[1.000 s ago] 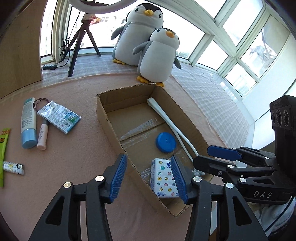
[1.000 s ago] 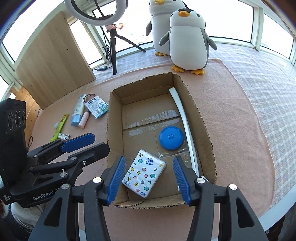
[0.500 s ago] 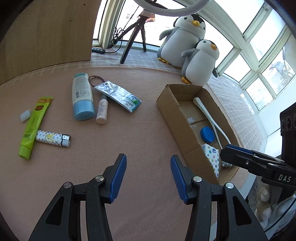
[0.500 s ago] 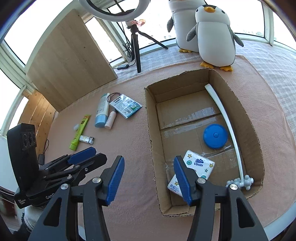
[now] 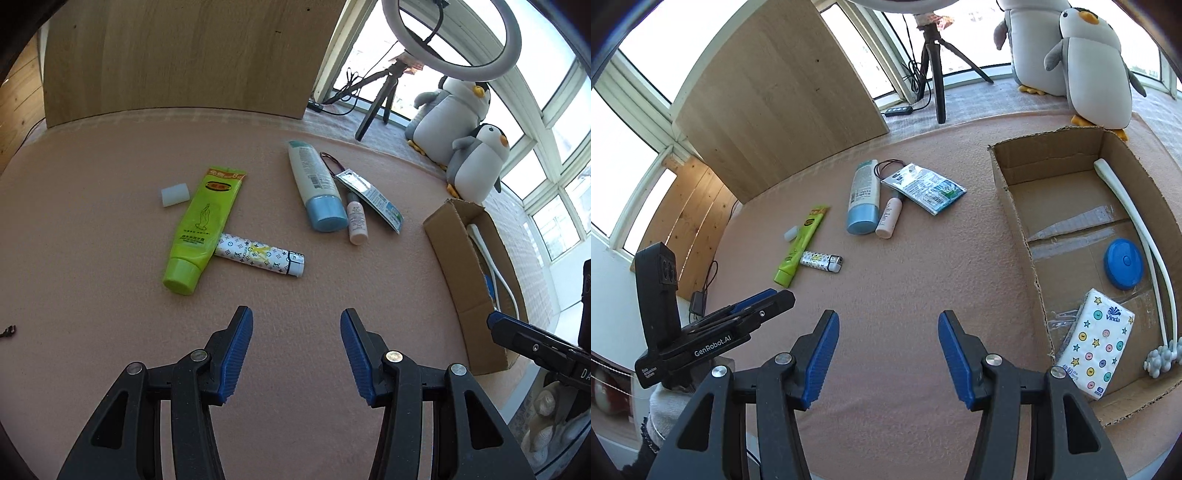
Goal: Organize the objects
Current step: 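Grasp the small white lotion bottle with the right gripper while the left grasps the eraser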
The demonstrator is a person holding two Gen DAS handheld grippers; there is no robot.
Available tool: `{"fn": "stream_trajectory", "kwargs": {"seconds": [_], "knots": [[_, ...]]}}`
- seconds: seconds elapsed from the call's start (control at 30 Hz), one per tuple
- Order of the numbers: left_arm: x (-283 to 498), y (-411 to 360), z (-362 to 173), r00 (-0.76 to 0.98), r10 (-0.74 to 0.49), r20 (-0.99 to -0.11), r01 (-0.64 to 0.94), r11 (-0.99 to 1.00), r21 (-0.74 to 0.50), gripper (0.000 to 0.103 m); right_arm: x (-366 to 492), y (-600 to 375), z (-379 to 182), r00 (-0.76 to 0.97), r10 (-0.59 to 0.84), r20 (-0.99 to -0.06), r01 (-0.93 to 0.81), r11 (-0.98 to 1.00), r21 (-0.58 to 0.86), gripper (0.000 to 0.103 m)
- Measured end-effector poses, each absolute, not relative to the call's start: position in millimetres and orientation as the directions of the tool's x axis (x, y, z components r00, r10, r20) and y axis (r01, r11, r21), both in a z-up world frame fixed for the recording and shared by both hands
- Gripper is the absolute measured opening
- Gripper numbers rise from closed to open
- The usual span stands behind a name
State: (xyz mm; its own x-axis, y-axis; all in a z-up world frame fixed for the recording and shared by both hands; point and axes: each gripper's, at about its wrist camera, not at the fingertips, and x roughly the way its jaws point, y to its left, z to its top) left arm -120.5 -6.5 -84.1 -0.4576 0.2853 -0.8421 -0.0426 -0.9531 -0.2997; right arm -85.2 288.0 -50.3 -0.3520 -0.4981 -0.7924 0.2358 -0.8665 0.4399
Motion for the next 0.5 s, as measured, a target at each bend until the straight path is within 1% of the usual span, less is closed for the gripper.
{"fn": "stream_trajectory", "kwargs": {"seconds": [0.13,0.23,0.5], "knots": [[-135.3,-27.1,-87.5,-0.462,0.268,-0.845,-0.025,-0.957,-0.29,0.053,-86.3,274.8,-56.4,-0.317,-0.514,-0.797,0.228,-0.857,0.462,0.053],[-147.9,-41.5,-84.7,-0.477,0.269,-0.837,0.004,-0.951,-0.309,0.053,-84.3,267.4,-59.7,-0.294,-0.522,-0.801,0.228,-0.852,0.472,0.053],[-180.9,-81.1,-73.1,-0.523,0.23,-0.821,0.063,-0.95,-0.307,0.053,-84.2,272.2,-55.9,-0.291,-0.523,-0.801,0.202,-0.852,0.483,0.053]]}}
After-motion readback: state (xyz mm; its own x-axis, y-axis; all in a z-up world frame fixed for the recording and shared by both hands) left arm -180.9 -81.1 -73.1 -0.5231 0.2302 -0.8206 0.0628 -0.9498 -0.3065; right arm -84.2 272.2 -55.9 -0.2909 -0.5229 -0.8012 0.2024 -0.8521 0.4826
